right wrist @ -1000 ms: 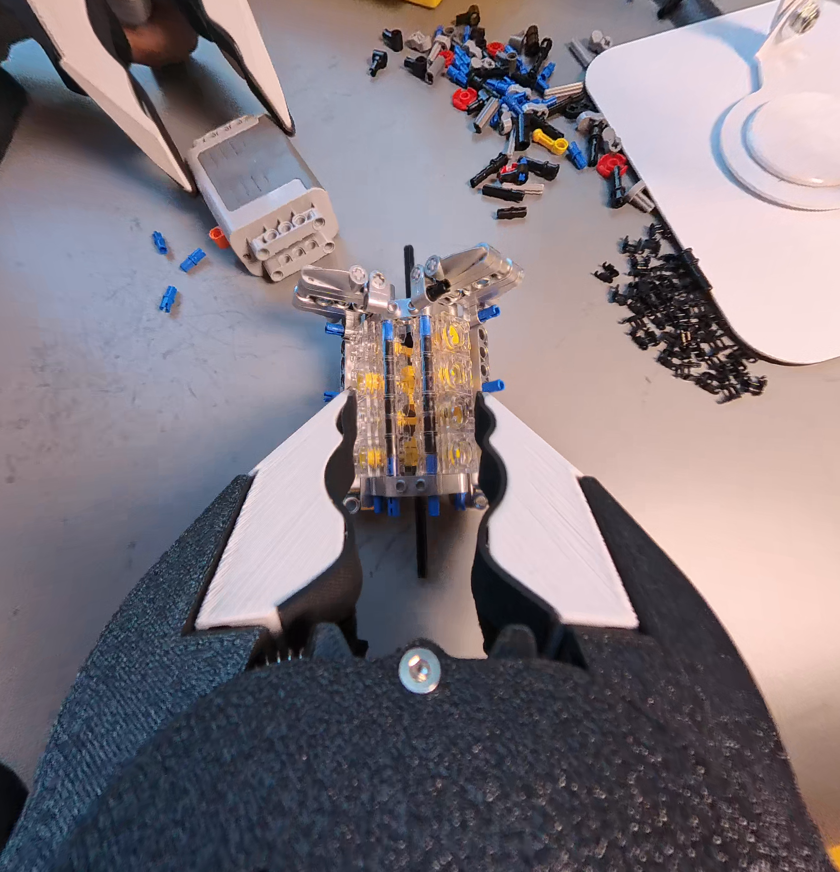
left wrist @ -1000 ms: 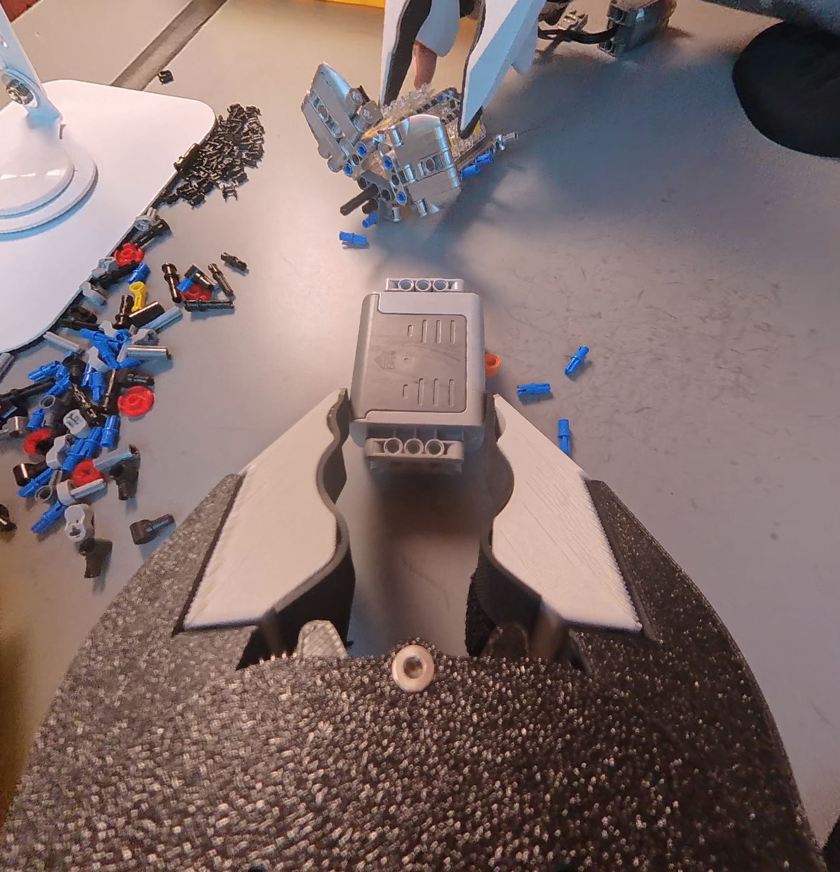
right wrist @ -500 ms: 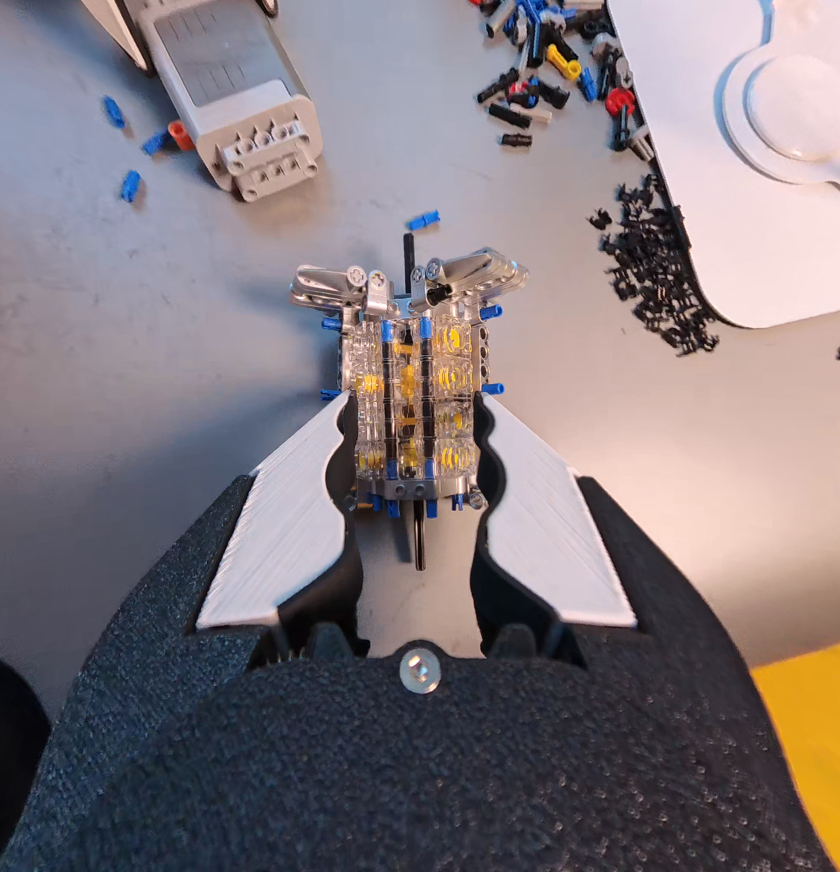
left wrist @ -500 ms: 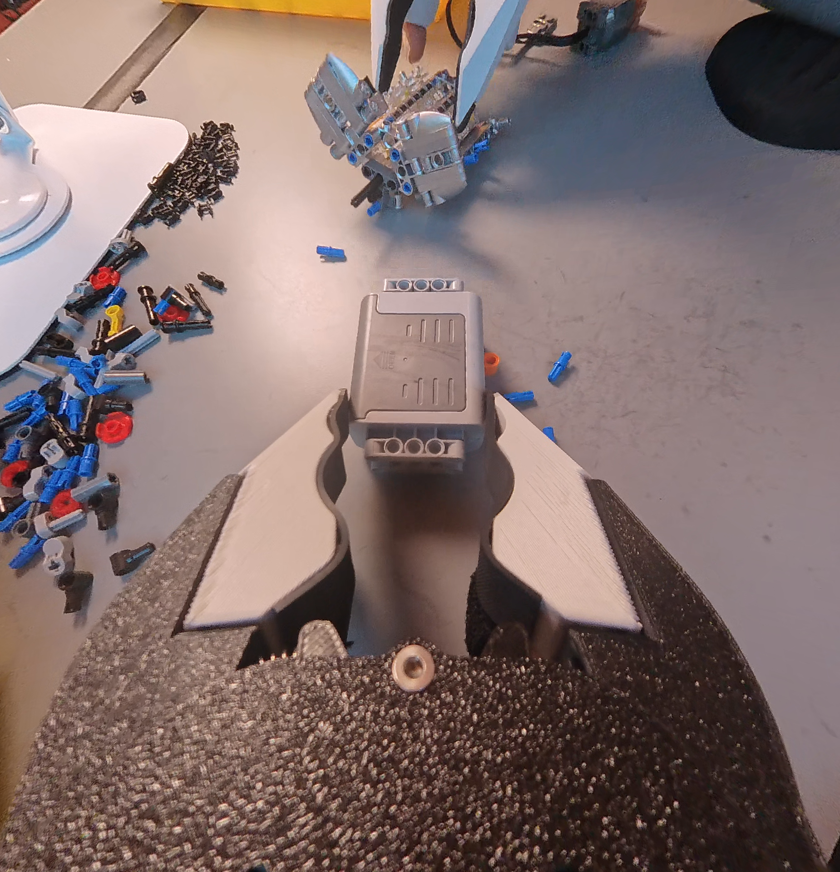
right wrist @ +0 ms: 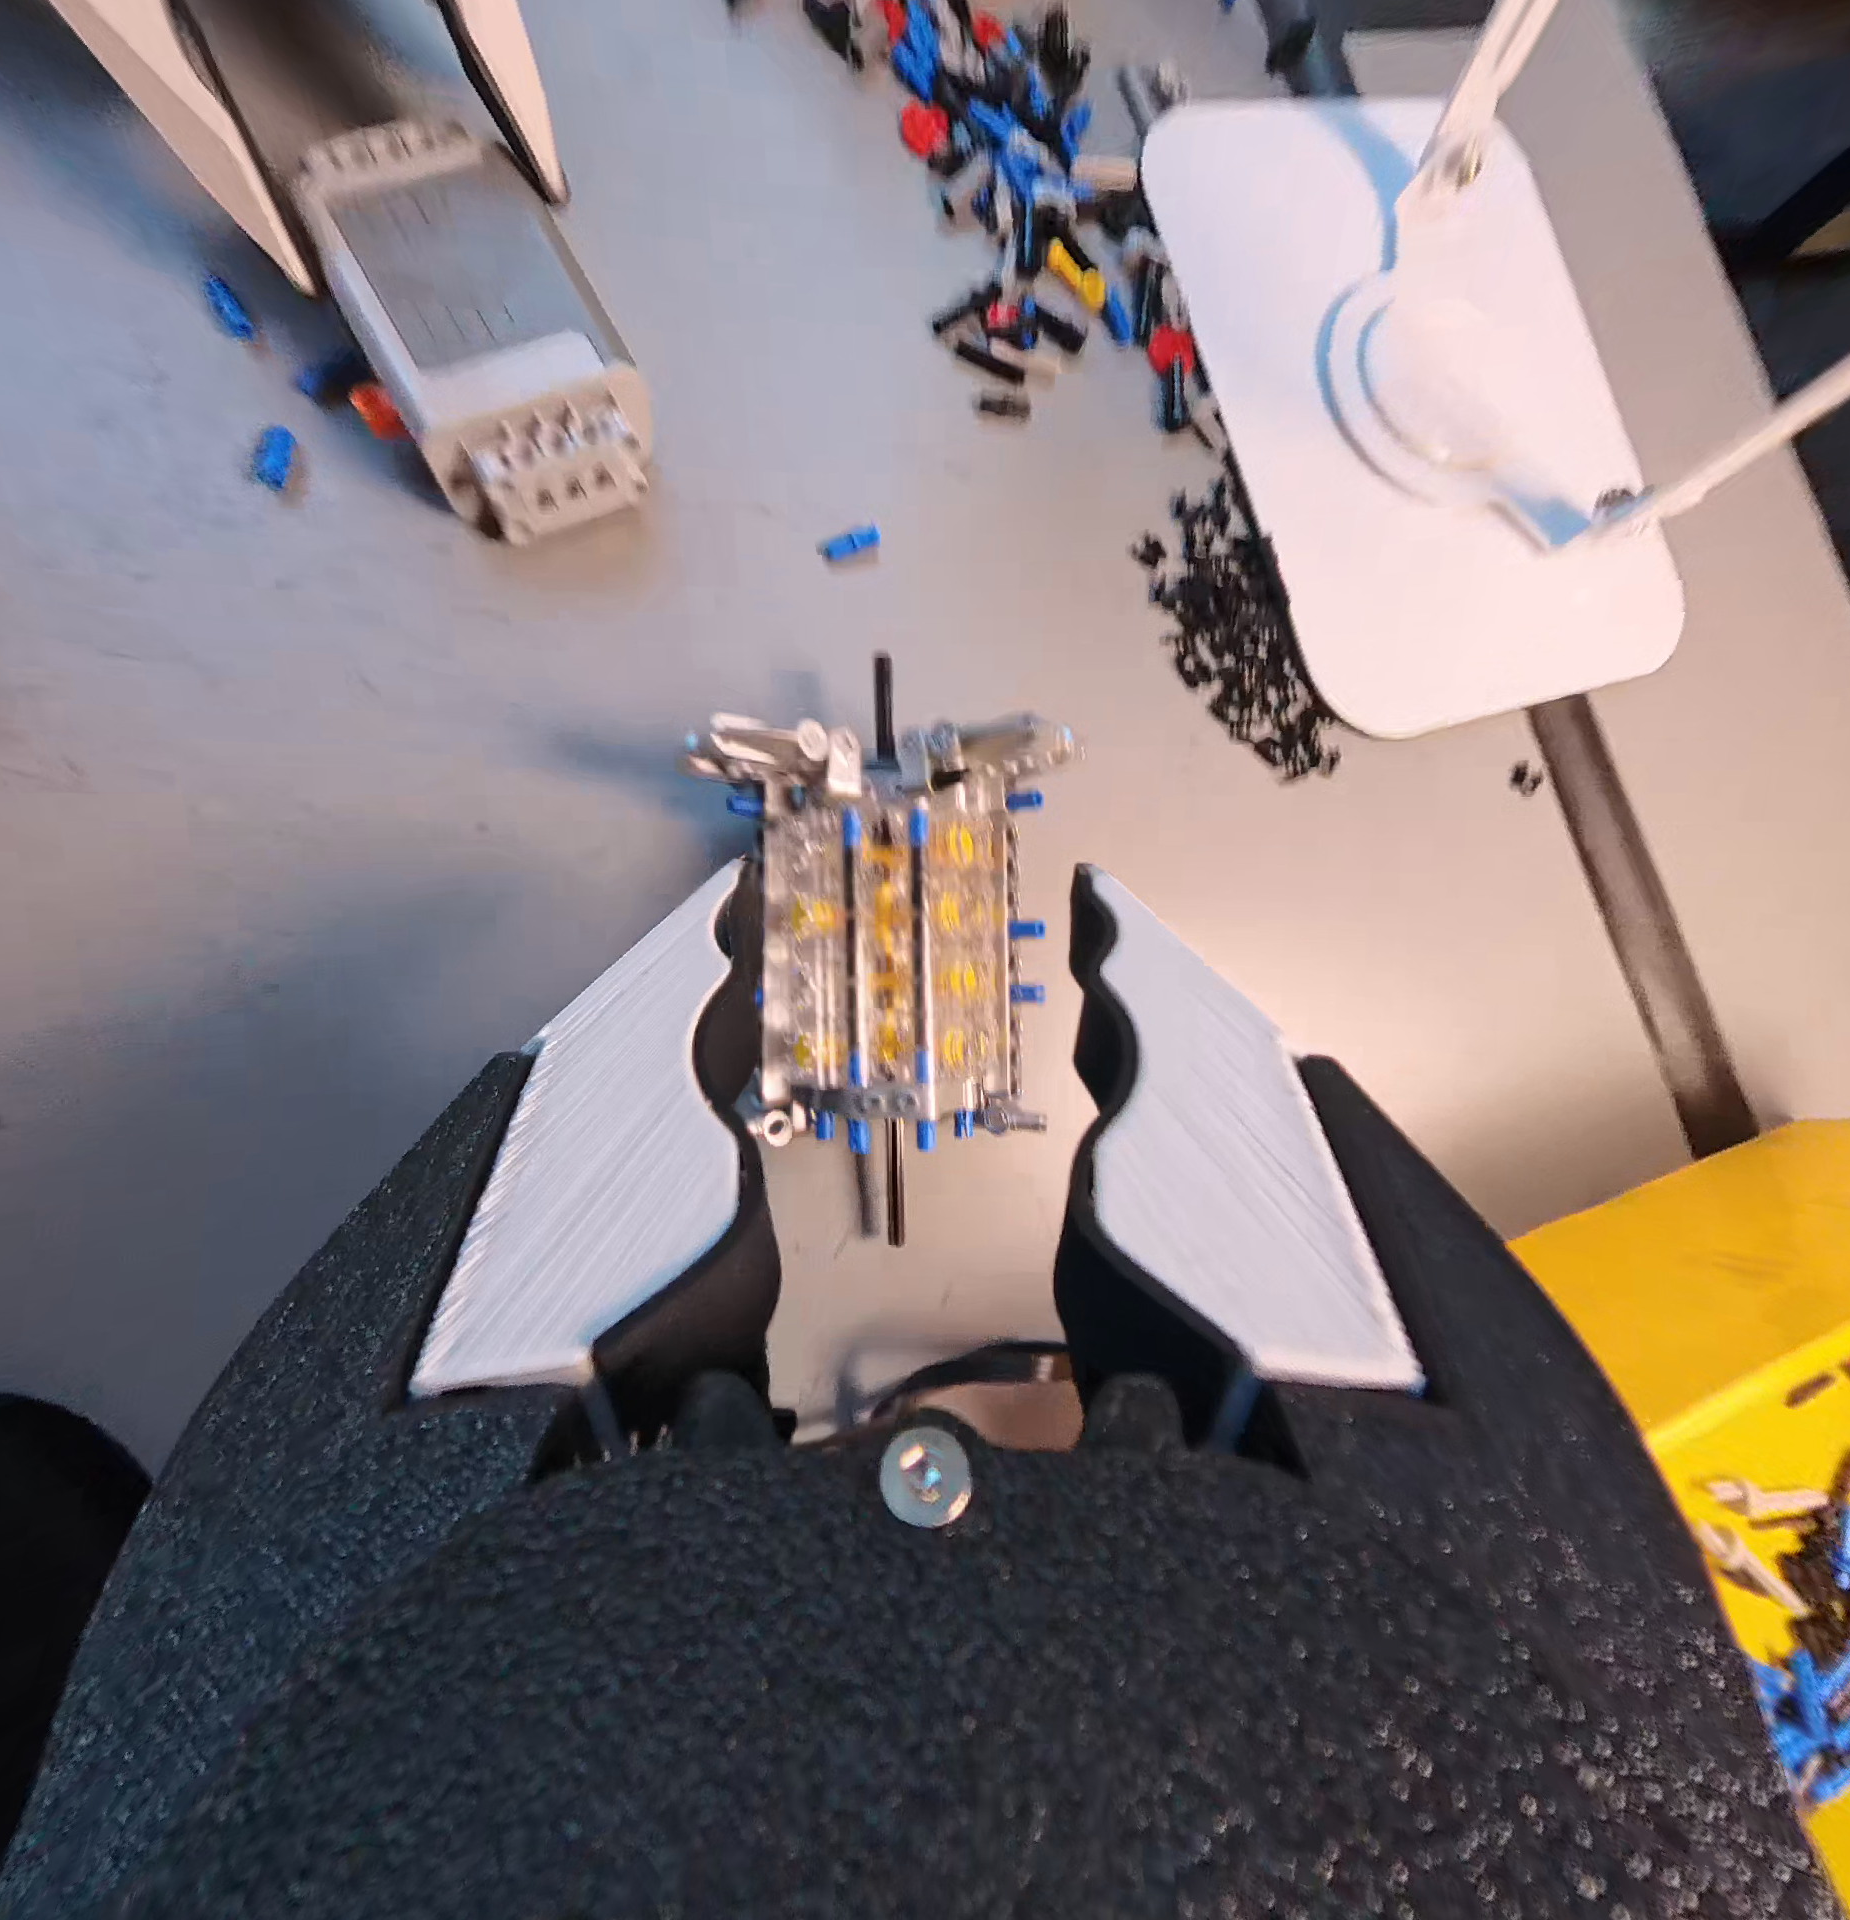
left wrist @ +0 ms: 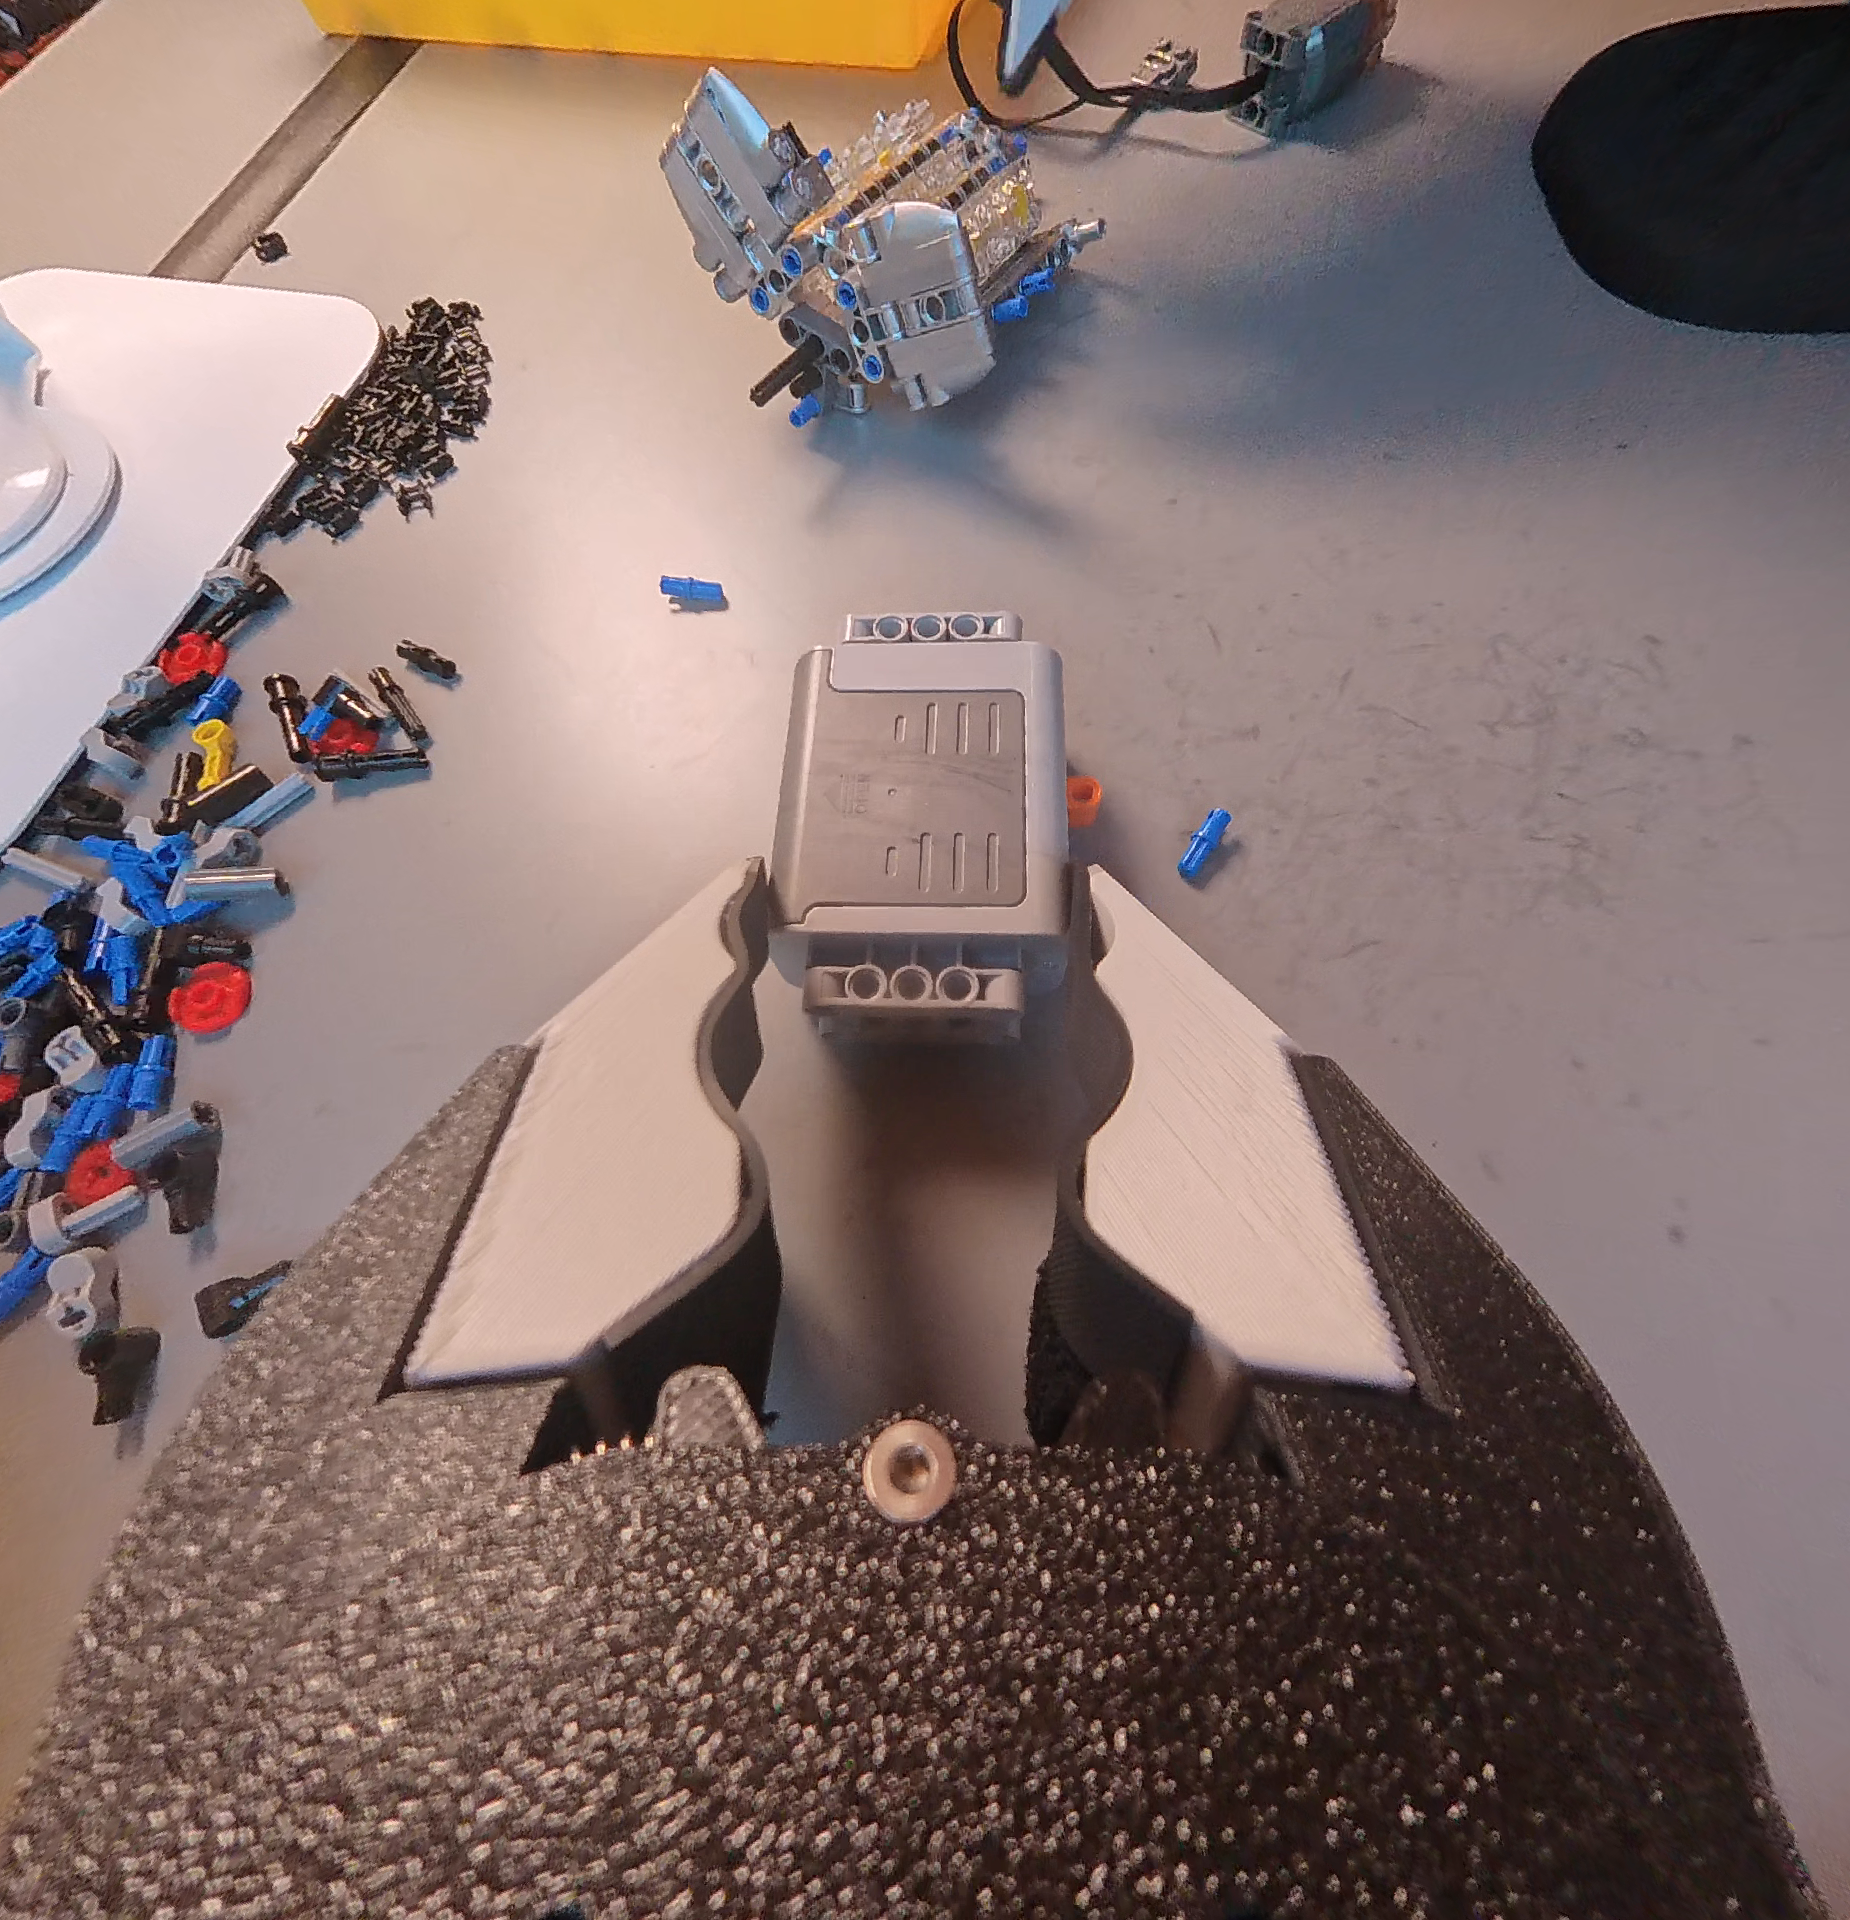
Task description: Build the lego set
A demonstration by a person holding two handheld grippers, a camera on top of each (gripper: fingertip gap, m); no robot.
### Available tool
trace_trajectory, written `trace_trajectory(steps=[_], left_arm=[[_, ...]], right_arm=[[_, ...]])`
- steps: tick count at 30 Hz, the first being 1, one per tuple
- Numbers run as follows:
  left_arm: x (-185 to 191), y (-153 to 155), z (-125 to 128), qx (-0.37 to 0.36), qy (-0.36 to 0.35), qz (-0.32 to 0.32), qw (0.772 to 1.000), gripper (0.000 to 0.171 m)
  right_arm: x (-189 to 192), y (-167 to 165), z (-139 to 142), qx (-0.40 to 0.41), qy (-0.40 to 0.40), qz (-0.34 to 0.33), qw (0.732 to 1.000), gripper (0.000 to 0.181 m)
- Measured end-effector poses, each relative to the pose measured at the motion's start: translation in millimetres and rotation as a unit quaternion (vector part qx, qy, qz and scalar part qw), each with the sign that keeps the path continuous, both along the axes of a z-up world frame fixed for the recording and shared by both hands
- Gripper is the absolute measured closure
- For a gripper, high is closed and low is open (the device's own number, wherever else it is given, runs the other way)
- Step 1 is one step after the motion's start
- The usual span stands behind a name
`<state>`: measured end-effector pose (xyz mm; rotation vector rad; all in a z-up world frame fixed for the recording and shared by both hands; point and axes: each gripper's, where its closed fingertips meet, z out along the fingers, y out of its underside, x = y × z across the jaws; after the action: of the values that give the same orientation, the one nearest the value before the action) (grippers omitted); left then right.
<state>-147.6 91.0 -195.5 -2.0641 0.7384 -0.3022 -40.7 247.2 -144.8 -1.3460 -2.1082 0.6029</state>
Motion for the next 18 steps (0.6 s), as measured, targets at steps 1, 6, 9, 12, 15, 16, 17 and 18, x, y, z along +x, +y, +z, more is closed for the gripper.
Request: trace_trajectory(steps=[1, 6, 9, 12, 15, 16, 17, 18], left_arm=[[1.3, 0.7, 0.0, 0.000, 0.000, 0.000, 1.000, 0.115], [12.2, 6.2, 0.0, 0.001, 0.002, -0.003, 1.000, 0.115], [14.8, 8.0, 0.1, 0.004, 0.005, 0.000, 1.000, 0.115], [14.8, 8.1, 0.3, 0.006, 0.006, 0.000, 1.000, 0.115], [14.3, 7.8, 0.5, 0.006, 0.007, 0.001, 1.000, 0.115], [13.9, 7.6, 0.5, 0.005, 0.007, 0.001, 1.000, 0.115], [13.6, 7.4, 0.6, 0.005, 0.006, 0.002, 1.000, 0.115], [13.3, 7.2, 0.6, 0.005, 0.006, 0.002, 1.000, 0.115]], right_arm=[[-4.8, -10.4, 7.7, -0.004, 0.015, 0.012, 1.000, 0.126], [-24.1, -108.5, 12.0, -0.075, 0.030, 0.147, 0.986, 0.146], [-28.8, -165.1, -17.8, -0.090, -0.008, 0.212, 0.973, 0.151], [-38.3, -182.9, -53.7, -0.057, -0.040, 0.210, 0.975, 0.154], [-48.8, -182.5, -68.5, -0.053, -0.048, 0.185, 0.980, 0.159], [-49.9, -182.2, -71.0, -0.053, -0.050, 0.182, 0.981, 0.159], [-50.3, -183.5, -71.5, -0.057, -0.048, 0.182, 0.980, 0.161], [-50.5, -184.2, -72.2, -0.060, -0.049, 0.181, 0.980, 0.164]])
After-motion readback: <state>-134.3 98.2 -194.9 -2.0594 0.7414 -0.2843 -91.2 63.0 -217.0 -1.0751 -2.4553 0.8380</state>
